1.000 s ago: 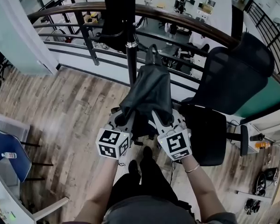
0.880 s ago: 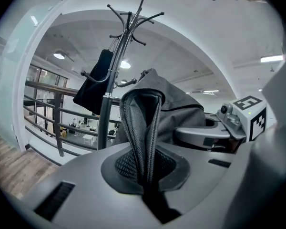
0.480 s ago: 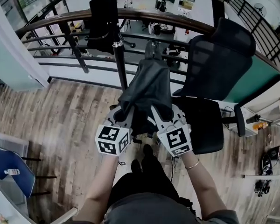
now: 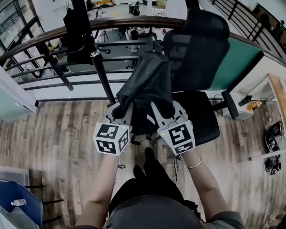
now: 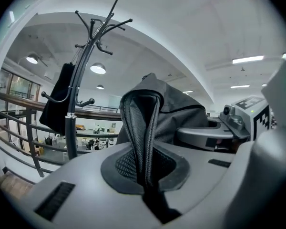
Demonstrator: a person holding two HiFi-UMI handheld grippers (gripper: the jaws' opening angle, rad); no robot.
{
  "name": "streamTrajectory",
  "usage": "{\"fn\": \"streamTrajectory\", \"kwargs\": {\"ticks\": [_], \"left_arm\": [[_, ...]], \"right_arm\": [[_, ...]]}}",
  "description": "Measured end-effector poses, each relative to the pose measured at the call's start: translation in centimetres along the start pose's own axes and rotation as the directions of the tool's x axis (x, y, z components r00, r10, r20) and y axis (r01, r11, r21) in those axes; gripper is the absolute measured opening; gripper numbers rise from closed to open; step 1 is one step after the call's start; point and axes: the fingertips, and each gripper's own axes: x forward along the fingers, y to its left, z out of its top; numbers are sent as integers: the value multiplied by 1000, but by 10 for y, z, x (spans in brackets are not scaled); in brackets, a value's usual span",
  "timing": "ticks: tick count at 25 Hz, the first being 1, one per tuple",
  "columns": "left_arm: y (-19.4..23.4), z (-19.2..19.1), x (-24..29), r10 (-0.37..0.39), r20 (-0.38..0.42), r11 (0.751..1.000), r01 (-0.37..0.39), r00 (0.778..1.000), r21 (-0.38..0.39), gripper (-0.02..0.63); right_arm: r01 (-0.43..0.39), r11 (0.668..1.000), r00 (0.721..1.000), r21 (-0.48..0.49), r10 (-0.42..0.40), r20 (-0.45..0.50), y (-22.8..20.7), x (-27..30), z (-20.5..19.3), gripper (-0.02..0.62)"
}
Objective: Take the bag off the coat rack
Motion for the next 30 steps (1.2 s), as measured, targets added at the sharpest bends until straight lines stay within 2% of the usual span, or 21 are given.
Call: {"fn": "streamTrajectory", "kwargs": {"ticks": [7,15,23,30], "left_arm": [[-47,24,34,-127,15,991,126,992,35,34],[-123,45,82,-265,13,962,263,964,72,34],[-186,50,133,-352,5,934,351,936,63,34],[-227,51,186,-398,-2,916,398,917,40,34]], "right_arm": [[128,991,992,35,-129,4,-47,-38,3,31],[258,960,965,106,-262,22,-115,-100,-9,28],[331,928,940,169,-339,21,-176,-144,-30,25],[362,906,927,219,-374,13,-234,-165,-55,23]]}}
